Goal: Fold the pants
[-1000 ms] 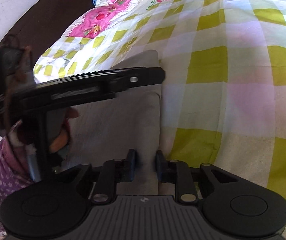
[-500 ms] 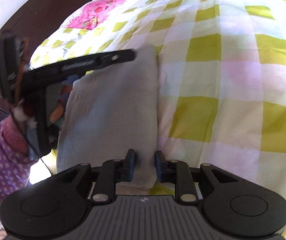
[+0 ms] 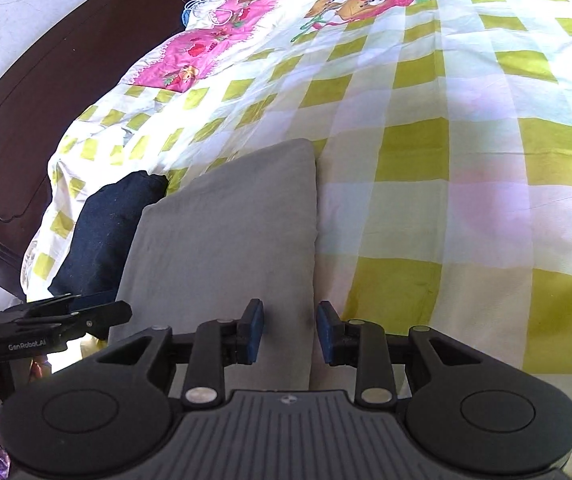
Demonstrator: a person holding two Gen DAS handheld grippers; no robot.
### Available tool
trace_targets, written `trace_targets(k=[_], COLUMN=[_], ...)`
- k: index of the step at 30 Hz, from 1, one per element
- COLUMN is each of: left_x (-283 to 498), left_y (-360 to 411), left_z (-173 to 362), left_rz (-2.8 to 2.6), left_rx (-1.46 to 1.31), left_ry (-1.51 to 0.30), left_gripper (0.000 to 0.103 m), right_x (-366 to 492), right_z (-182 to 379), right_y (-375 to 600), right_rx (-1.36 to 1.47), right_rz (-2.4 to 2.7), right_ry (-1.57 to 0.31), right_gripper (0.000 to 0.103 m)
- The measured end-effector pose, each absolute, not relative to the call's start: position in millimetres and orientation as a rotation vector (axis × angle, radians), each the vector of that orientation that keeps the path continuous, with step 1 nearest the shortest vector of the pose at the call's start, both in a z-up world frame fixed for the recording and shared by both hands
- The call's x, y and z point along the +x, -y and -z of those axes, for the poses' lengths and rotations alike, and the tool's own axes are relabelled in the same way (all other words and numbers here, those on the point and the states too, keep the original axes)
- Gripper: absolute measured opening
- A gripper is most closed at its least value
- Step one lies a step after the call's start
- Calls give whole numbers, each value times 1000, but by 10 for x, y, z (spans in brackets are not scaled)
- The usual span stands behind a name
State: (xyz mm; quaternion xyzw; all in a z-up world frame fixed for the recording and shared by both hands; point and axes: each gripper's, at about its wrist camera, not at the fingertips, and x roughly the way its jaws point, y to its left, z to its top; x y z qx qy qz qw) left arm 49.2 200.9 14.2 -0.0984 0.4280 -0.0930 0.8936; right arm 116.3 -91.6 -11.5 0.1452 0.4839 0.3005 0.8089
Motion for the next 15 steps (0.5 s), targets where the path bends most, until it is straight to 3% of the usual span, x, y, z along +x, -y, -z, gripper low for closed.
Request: trace_targets(k=[3, 4, 7, 15], left_x=[626, 669, 711, 525], left_y=[-2036, -2037, -2021, -2173], left_z=[-81, -66, -129, 80], left_rz=[175, 172, 182, 146], left_rx=[-212, -214, -196, -276], left_ry=[-888, -887, -871, -893], left_gripper=[45, 32, 13, 6], right_x=[1164, 1161, 1188, 1282], right_z=[123, 137, 131, 133], right_y=[888, 891, 863, 765], right_rx=[305, 303, 283, 257], right_rz=[-646, -648, -648, -648], right_ry=[-1037, -1042, -1054, -1052], right_gripper=[44, 45, 46, 49])
